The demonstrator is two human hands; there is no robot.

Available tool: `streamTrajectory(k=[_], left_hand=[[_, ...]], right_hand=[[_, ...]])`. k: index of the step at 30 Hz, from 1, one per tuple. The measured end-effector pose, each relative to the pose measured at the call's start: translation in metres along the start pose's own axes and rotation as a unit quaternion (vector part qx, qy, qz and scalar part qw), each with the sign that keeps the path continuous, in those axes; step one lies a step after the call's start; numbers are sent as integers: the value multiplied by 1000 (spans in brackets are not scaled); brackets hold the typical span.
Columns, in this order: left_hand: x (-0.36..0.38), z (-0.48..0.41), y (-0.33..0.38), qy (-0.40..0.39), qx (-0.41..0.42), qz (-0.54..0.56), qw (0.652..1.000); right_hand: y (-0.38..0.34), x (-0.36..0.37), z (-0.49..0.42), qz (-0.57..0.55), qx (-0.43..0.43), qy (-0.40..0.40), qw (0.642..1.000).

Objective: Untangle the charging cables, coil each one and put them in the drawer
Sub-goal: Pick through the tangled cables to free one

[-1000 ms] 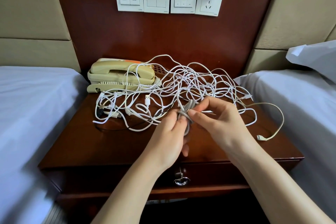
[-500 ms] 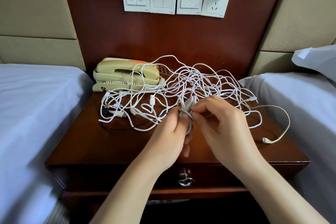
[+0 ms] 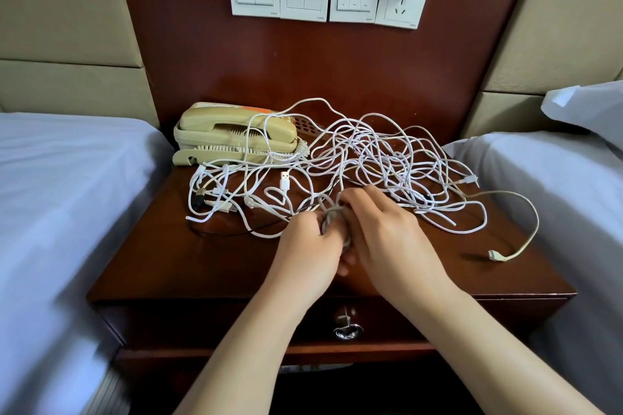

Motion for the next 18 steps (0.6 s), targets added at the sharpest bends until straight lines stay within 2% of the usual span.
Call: streamTrajectory(k=[7,18], left_hand=[[0,2,0,18,-9,-35,999],[10,-1,-4,31,-57,7,998]], right_hand=[[13,4,-4,-11,-17,-46,999],[19,13,-7,52,-24,-139,989]])
Point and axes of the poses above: each hand's wrist, its own z-axis away from the middle knuckle, its own x-axis out of the palm, y = z × x, the point moved 7 cm from there along -z, towards the middle knuckle, and after that the axes turned 11 degrees about -z, right-handed, at the moved point
